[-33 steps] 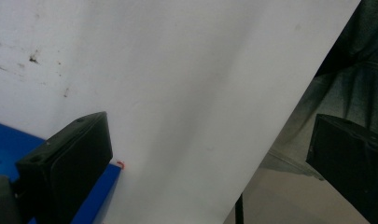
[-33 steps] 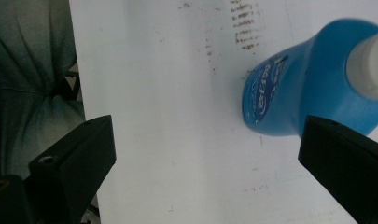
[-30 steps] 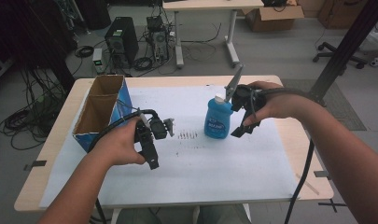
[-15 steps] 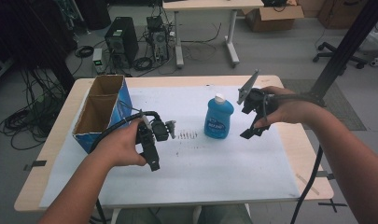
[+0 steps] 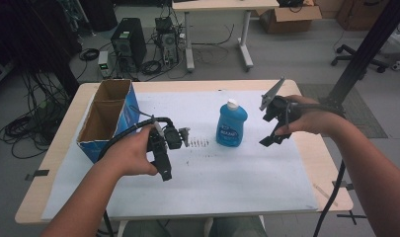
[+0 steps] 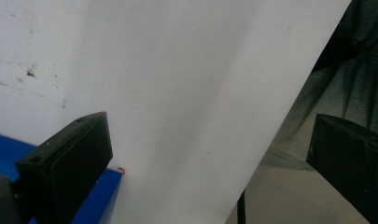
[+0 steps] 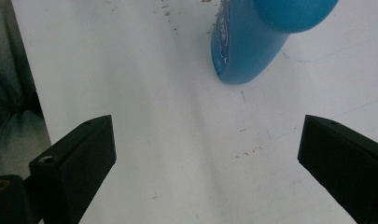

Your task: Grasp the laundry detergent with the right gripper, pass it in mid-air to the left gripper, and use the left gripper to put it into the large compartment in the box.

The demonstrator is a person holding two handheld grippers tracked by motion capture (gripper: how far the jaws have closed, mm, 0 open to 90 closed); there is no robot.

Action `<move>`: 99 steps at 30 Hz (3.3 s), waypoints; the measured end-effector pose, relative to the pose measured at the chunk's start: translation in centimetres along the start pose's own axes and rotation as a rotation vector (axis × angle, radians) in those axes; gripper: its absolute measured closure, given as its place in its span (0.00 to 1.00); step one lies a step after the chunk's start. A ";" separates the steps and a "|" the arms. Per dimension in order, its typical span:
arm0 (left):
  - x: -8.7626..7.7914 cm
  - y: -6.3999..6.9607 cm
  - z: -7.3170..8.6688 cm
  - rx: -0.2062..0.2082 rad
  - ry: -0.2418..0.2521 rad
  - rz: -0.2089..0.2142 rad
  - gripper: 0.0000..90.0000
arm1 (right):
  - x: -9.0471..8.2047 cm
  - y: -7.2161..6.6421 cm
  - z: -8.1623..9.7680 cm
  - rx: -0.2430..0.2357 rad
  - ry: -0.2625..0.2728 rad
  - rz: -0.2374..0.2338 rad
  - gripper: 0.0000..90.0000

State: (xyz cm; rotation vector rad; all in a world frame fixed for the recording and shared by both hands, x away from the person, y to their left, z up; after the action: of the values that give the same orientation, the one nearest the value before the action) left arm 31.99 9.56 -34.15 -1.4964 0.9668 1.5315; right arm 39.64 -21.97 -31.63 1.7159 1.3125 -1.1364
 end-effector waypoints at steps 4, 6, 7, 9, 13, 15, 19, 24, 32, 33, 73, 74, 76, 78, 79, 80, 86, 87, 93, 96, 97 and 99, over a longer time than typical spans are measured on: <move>-0.1 0.1 -0.1 0.002 0.001 -0.001 0.00 | 0.2 0.3 0.5 0.012 0.012 0.005 0.05; -0.2 0.1 -0.1 0.005 -0.001 -0.001 0.00 | 0.3 0.5 0.8 0.019 0.021 0.006 0.05; -0.2 0.1 -0.2 0.005 0.000 0.000 0.00 | 0.4 0.6 1.0 0.023 0.024 0.008 0.05; -0.2 0.1 -0.2 0.005 0.001 0.002 0.00 | 0.8 0.9 1.4 0.032 0.037 0.012 0.05; 0.0 0.1 -0.4 0.007 -0.007 0.005 0.00 | 1.4 1.3 1.9 0.040 0.055 0.012 0.05; 0.1 0.1 -0.5 0.007 -0.003 0.005 0.00 | 1.7 1.5 2.1 0.049 0.069 0.014 0.05; 0.2 0.2 -0.5 0.009 -0.007 0.009 0.00 | 2.3 2.0 2.3 0.070 0.103 0.015 0.05; 0.3 0.1 -0.4 0.010 -0.004 0.009 0.00 | 3.1 2.6 2.6 0.083 0.136 0.012 0.05; 0.4 0.1 0.1 0.002 -0.006 0.013 0.00 | 3.9 2.9 3.0 0.105 0.180 0.003 0.05; 0.5 0.0 0.1 0.004 -0.007 0.012 0.00 | 4.0 3.0 3.0 0.105 0.185 0.000 0.05; 0.5 0.6 0.7 0.011 -0.011 0.017 0.00 | 8.2 3.9 2.1 0.163 0.386 0.004 0.04; 0.5 0.6 0.6 0.011 -0.011 0.018 0.00 | 8.3 3.9 2.1 0.165 0.391 0.006 0.04; 0.5 0.6 0.6 0.011 -0.012 0.018 0.00 | 8.5 4.0 2.1 0.170 0.403 0.003 0.04; 0.5 0.7 0.6 0.011 -0.013 0.018 0.00 | 8.7 4.0 2.2 0.173 0.413 0.005 0.04; 0.5 0.6 0.6 0.013 -0.014 0.020 0.00 | 8.7 4.1 2.2 0.178 0.414 0.007 0.04; 0.5 0.6 0.6 0.013 -0.015 0.019 0.00 | 8.8 4.1 2.1 0.180 0.417 0.012 0.04; 0.6 0.6 0.6 0.010 -0.015 0.021 0.00 | 9.1 3.9 1.5 0.154 0.435 0.008 0.04; 0.7 0.6 0.6 0.010 -0.016 0.021 0.00 | 9.2 3.9 1.4 0.152 0.439 0.009 0.04; 0.8 0.7 0.6 0.013 -0.017 0.023 0.00 | 9.7 3.9 1.2 0.157 0.446 0.012 0.04; 0.8 0.6 0.7 0.012 -0.018 0.024 0.00 | 9.9 4.0 1.3 0.150 0.476 0.000 0.04; 0.8 0.6 0.6 0.012 -0.019 0.024 0.00 | 10.0 4.0 1.3 0.151 0.480 -0.001 0.04; 0.9 0.6 0.6 0.012 -0.020 0.026 0.00 | 10.1 4.0 1.3 0.153 0.481 0.000 0.04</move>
State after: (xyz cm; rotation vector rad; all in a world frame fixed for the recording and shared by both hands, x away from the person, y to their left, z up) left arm 31.17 9.89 -35.02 -1.4627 0.9855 1.5532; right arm 44.26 -20.45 -41.46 2.1950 1.5340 -0.8687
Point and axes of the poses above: each handheld gripper's, and its own axes: x roughly forward along the jaws, z roughly out of its underside, y roughly to its right, the point moved 2 cm from there along x, roughly forward along the jaws, and after that the axes turned 2 degrees about -x, right-handed, at the moved point
